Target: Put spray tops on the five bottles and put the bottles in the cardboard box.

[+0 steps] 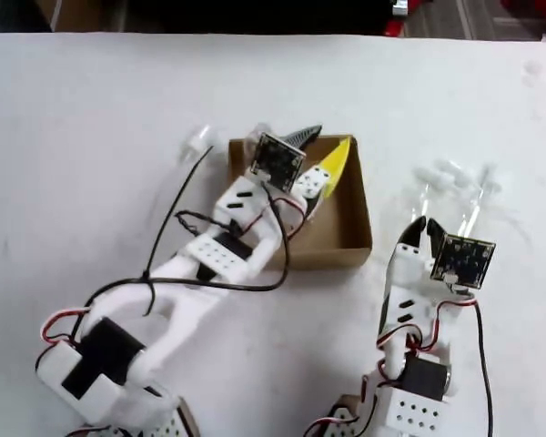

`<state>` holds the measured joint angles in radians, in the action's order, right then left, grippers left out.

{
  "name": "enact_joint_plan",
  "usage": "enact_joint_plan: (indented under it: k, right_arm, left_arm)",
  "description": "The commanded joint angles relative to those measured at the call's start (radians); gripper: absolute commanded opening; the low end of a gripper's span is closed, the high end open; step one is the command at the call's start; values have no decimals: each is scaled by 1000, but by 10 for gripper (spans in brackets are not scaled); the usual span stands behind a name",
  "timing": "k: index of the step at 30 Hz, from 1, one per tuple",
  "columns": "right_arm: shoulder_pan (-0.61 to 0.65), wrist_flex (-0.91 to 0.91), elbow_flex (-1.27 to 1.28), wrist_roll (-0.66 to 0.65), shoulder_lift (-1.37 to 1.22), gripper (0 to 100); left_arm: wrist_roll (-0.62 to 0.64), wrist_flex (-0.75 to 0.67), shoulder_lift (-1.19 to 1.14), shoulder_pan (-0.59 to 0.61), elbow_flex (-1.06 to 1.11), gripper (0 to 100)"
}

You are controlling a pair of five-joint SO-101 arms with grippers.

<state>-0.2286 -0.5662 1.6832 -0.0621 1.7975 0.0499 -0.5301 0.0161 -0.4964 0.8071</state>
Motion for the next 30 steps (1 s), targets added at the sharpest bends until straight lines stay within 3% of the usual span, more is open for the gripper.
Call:
enact_joint_plan:
  k: [1, 9, 14, 17, 23, 30]
  right_arm:
    - [-4, 25, 6, 9, 5, 19]
    - [-4, 25, 6, 9, 5, 19]
    - [-4, 25, 6, 9, 5, 19]
    - [-4, 25, 6, 9, 5, 19]
    - [38, 19, 6, -2, 5, 19]
    - [44, 24, 6, 5, 5, 19]
  left_arm:
    - [-2, 8, 15, 1, -38, 153]
    - [0, 9, 50, -19, -55, 153]
    - [0, 60, 262, -31, -5, 153]
    - [11, 226, 450, -19, -5, 153]
    - [195, 585, 866, 125, -8, 154]
    - [204, 988, 1211, 303, 2, 154]
